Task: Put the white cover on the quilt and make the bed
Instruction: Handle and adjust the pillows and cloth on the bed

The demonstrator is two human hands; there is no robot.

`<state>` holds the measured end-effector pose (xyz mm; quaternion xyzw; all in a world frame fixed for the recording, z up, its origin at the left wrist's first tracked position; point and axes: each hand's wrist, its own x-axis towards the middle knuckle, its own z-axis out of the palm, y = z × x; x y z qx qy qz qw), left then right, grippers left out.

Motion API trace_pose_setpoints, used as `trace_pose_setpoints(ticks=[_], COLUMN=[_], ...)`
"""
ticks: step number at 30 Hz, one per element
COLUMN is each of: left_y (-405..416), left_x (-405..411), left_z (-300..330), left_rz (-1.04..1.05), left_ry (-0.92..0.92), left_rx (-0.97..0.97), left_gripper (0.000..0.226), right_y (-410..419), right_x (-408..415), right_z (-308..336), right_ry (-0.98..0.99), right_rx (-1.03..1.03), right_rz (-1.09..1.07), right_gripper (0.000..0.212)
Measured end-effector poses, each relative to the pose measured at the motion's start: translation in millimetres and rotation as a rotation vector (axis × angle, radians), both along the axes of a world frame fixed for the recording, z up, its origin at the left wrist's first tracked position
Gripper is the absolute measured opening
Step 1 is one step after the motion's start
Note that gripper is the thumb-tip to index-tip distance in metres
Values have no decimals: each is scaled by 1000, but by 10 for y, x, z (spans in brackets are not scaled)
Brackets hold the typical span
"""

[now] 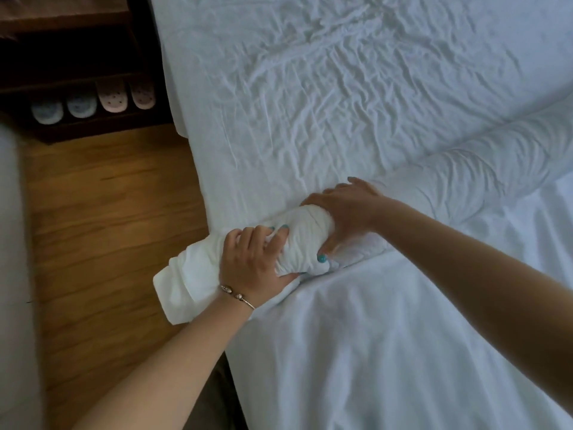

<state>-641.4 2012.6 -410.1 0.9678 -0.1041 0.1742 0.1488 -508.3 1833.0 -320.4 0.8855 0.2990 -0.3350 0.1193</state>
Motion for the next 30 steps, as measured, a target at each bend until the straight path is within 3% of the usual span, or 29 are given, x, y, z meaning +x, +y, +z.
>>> trace_pose_setpoints(ticks=[3,8,10,13,14,16,19,23,26,30], left_y=[-63,-199,-93,-45,-88,-199,-304,-422,-510,-540], left_x=[-76,-182,45,253,215,47,-238,-558,-691,-773], left_z=[92,595,832,865,818,696,580,428,375,327], left_rz=[10,13,-40,-131,-131,-104,-31,61,92,79], left_ry=[27,261,516,973,1039,977,691,441,312,228], left_rx=[3,4,-67,16,30,26,30,38,22,1], left_gripper=[77,85,86,115,118,115,108,99,95,93], right_y=[-141,-375,-467,-595,-602,-611,-642,-726,-686,-425], right_x=[-355,-853,-1037,-1305,-1362,-1429,-1515,-1458,-1134,-903], right_z=[-130,-325,-388,-496,-512,-508,-431,-96,265,161], right_ry=[-341,-626,-744,-905,-936,-963,-938,-615,-236,29], right_rx=[171,422,477,523,539,570,557,361,216,32], right_rz=[-15,-120,-129,-104,-100,-95,-68,61,-5,-29], right_gripper=[94,74,70,61,57,45,38,90,94,120])
